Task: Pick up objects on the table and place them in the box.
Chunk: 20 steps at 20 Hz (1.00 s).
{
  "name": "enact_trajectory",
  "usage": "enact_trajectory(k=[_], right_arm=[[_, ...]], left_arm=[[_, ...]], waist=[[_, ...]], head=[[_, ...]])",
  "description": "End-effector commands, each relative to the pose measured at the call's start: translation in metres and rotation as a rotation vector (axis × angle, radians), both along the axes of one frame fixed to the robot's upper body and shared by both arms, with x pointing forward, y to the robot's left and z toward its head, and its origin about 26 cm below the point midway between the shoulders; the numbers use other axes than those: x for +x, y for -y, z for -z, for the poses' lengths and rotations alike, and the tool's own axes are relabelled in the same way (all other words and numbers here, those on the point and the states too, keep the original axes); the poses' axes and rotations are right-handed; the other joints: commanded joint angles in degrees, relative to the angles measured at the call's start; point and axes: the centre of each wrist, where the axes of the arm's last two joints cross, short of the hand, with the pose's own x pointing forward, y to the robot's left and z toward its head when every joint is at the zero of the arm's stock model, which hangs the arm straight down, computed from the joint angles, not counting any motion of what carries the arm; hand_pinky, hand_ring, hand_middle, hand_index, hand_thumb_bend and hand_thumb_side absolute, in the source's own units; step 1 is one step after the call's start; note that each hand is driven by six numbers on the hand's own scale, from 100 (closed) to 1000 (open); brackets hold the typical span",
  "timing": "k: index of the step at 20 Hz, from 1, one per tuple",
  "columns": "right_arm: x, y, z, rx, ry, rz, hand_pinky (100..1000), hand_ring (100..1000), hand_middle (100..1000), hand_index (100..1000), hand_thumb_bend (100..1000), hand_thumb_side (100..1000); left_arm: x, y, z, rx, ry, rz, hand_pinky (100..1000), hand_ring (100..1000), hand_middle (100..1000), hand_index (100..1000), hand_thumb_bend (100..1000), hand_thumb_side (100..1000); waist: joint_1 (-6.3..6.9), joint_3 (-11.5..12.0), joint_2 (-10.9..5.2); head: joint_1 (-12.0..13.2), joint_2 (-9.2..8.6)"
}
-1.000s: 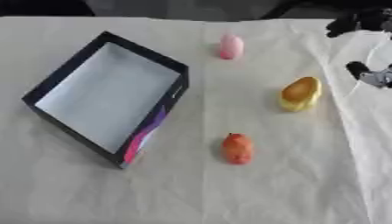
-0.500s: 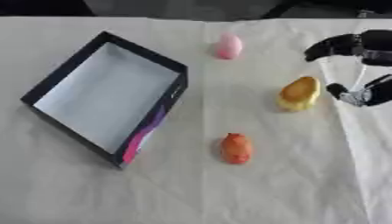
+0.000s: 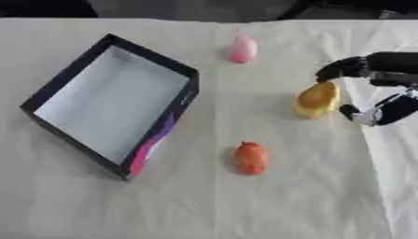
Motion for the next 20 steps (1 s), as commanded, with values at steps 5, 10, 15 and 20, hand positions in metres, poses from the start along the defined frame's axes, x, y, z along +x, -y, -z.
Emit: enact_trajectory(k=[5, 10, 15, 20], right_arm=[[0.012, 0.007, 0.002, -0.046, 0.049, 0.04, 920, 897, 946, 945, 100, 251], [0.018, 0.009, 0.01, -0.047, 0.061, 0.056, 917, 892, 944, 945, 100, 257], [0.022, 0.011, 0.019, -0.08, 0.051, 0.059, 913, 890, 941, 942, 143, 265], [0.026, 0.015, 0.028, -0.134, 0.022, 0.068, 911, 870, 942, 948, 224, 235]], left_arm=[[0.0, 0.001, -0.006, 0.003, 0.021, 0.016, 851, 736, 789, 905, 159, 721], [0.001, 0.003, -0.007, 0.002, 0.025, 0.021, 852, 736, 789, 905, 157, 724], [0.001, 0.004, -0.008, 0.001, 0.028, 0.025, 852, 736, 787, 904, 156, 726], [0.001, 0.004, -0.008, -0.005, 0.03, 0.023, 852, 734, 785, 900, 155, 728]], waist=[[-0.27, 0.3, 0.46], [-0.32, 0.5, 1.01], [-0.35, 0.7, 1.53], [-0.43, 0.9, 2.03]], head=[[-0.4, -0.07], [-0.7, -0.07], [-0.8, -0.07], [-0.8, -0.07]])
